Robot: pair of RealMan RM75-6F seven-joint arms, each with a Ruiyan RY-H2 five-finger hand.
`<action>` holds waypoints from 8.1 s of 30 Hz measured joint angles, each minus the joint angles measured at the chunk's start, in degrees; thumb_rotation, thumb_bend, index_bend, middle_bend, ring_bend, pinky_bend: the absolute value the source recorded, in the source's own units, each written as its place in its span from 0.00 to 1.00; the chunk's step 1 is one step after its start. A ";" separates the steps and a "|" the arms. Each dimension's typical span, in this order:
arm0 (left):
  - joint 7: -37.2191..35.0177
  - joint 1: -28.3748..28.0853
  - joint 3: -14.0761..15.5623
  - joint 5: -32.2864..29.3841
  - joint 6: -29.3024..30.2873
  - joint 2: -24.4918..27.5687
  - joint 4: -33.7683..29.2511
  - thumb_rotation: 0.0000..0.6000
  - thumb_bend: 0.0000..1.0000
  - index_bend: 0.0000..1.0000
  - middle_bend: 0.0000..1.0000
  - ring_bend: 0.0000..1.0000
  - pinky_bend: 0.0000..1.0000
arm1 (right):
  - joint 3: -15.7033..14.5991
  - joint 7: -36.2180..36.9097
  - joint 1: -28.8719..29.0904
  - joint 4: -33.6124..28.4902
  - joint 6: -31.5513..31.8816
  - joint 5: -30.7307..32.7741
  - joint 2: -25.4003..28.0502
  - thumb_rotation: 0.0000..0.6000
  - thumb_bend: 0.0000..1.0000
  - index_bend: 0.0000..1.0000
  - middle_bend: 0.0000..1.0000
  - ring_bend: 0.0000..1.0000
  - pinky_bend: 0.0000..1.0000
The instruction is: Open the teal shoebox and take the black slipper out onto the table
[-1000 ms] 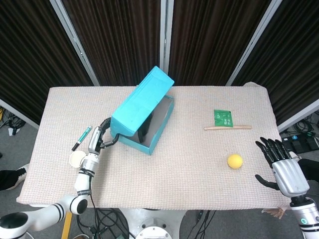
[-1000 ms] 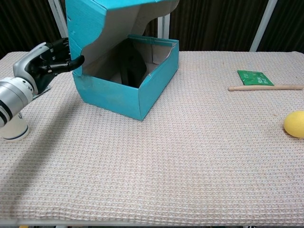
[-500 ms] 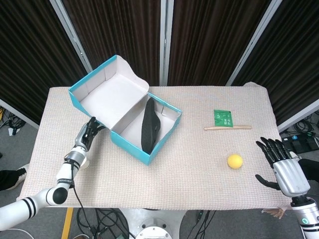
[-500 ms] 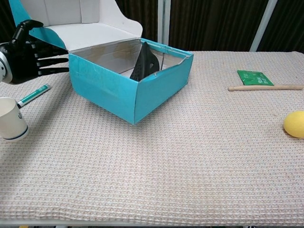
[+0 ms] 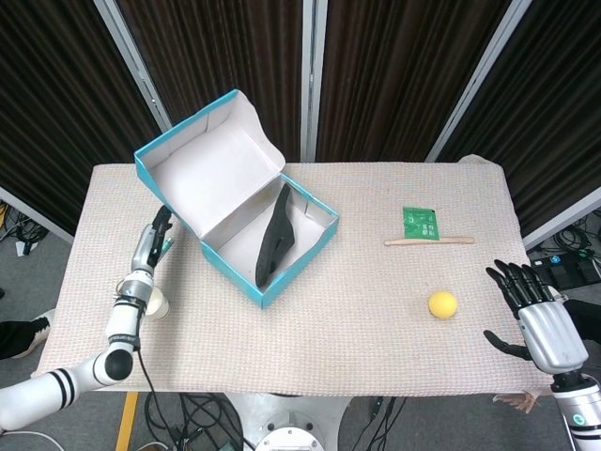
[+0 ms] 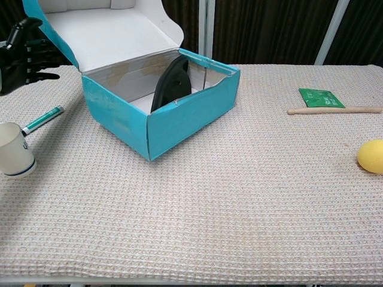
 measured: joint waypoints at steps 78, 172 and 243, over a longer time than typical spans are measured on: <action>64.53 -26.84 8.69 3.74 3.02 -8.57 6.11 1.00 0.09 0.08 0.04 0.00 0.18 | 0.11 1.59 0.82 1.86 -1.46 1.22 -0.25 1.00 0.08 0.00 0.02 0.00 0.01; 41.47 -22.81 15.33 29.27 10.84 -3.92 17.69 1.00 0.37 0.47 0.05 0.00 0.13 | 0.29 1.73 0.44 1.88 -1.30 1.34 -0.37 1.00 0.08 0.01 0.02 0.00 0.01; 33.82 21.42 23.67 22.11 37.63 23.47 -13.07 1.00 0.02 0.14 0.03 0.00 0.08 | 0.22 7.95 2.23 5.87 -4.30 2.83 -2.74 1.00 0.10 0.02 0.05 0.00 0.02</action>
